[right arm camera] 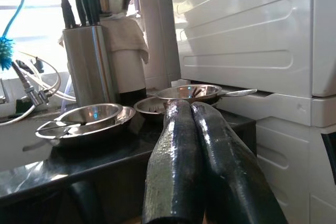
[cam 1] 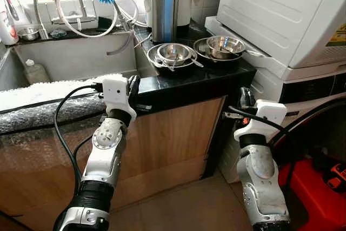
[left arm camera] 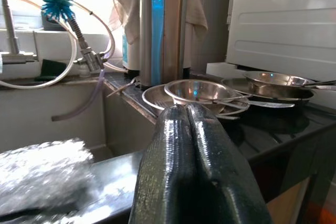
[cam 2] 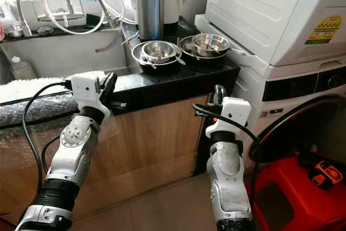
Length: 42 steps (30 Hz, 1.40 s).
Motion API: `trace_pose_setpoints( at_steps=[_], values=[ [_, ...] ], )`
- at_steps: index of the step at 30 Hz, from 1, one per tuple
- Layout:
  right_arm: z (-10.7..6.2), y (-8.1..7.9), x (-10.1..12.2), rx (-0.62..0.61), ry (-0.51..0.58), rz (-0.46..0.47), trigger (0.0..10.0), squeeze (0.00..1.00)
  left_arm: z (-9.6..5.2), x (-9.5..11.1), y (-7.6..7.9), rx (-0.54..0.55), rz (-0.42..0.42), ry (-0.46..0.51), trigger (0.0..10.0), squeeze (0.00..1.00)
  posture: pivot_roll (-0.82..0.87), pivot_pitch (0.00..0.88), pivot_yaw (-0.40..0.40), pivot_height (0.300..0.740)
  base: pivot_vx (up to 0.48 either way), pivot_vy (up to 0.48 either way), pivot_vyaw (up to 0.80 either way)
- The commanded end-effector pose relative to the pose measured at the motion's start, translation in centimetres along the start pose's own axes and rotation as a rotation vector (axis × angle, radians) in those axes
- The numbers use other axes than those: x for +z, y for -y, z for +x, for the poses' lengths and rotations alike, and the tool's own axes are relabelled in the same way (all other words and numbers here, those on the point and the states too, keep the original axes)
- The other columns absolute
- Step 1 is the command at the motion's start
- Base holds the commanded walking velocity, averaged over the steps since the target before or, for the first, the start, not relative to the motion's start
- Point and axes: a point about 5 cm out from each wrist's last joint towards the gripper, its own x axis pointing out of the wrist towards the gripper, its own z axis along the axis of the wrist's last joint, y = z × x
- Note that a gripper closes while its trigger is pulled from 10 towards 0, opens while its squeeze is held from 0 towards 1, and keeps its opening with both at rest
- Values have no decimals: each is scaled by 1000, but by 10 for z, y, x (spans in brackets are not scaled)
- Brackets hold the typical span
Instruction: Kitchen organization
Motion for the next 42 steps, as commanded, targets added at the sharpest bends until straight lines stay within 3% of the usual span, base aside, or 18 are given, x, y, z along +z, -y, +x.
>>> trace_pose_setpoints(
  at_steps=[1, 27, 30, 42],
  values=[
    [2, 0, 0, -4, -9, 7, 10000, 0, 3, 5, 2, -15, 0, 12, 10000, 0, -104, 0, -22, 740, 289, 0, -763],
    [0, -1, -2, -9, -11, 4, 10000, 0, 2, 6, 1, -23, 5, 5, 10000, 0, -100, 0, -14, 740, 285, 0, -763],
    [-4, -4, 1, 22, 4, -8, 10000, 0, -2, 9, -8, 44, 28, 35, 10000, 0, -103, 0, -21, 740, 0, 0, 0],
    [-4, -6, 1, 36, 5, -9, 10000, 0, -3, 9, -8, 52, 24, 35, 10000, 0, -104, 0, -22, 740, 0, 0, 0]
  ],
)
